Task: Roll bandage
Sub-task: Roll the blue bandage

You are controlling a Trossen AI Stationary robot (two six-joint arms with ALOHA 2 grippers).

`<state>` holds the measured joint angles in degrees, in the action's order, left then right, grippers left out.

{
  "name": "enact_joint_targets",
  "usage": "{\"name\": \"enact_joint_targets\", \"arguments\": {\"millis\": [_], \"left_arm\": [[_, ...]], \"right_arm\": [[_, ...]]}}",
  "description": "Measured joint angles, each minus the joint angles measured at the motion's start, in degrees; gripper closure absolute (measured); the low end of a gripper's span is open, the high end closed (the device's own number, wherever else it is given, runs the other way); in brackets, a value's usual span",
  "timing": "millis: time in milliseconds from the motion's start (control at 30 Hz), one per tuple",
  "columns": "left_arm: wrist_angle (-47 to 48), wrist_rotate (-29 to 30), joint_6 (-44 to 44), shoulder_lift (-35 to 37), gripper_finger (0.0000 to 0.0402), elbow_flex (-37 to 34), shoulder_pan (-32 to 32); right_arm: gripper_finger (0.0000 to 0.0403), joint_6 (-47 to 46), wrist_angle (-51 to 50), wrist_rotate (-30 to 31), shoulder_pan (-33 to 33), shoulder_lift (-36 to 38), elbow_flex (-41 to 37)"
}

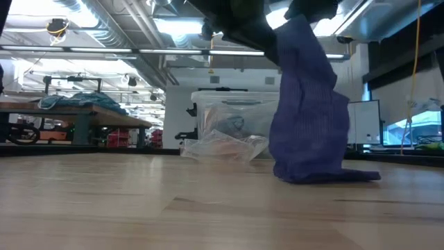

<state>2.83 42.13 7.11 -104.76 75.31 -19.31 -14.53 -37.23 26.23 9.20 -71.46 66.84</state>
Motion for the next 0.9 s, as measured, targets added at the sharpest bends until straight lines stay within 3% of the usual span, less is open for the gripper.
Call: {"name": "enact_joint_targets", "arguments": {"millis": [100,300,533,700,900], "left_arm": [[0.1,-0.2,0.0,0.0,0.0401,0.0,0.0],[0.1,-0.4,0.0,0.0,0.0401,0.0,0.2],[0.2,-0.3,-0.1,0.0,0.0401,0.0,0.1],[0.2,-0.3,-0.1,0.0,0.0401,0.0,0.0],[-0.4,-0.2,-1.4,0.4,0.0401,0.0,-0.9]], "right_arm": [[0.0141,-0.3,-4.0,-6.7,-0.3,-1.0,0.0],[0.0141,-2.0,-5.2,-8.7,-0.2,-0.3,0.3],[0.0141,-3.4,-11.6,-23.0,-0.2,-0.1,0.3],[0.0141,-6.7,-16.3,-23.1,0.7,0.4,0.3],[0.0141,-10.2,-13.8,-17.2,10.6,3.1,-6.3]]}}
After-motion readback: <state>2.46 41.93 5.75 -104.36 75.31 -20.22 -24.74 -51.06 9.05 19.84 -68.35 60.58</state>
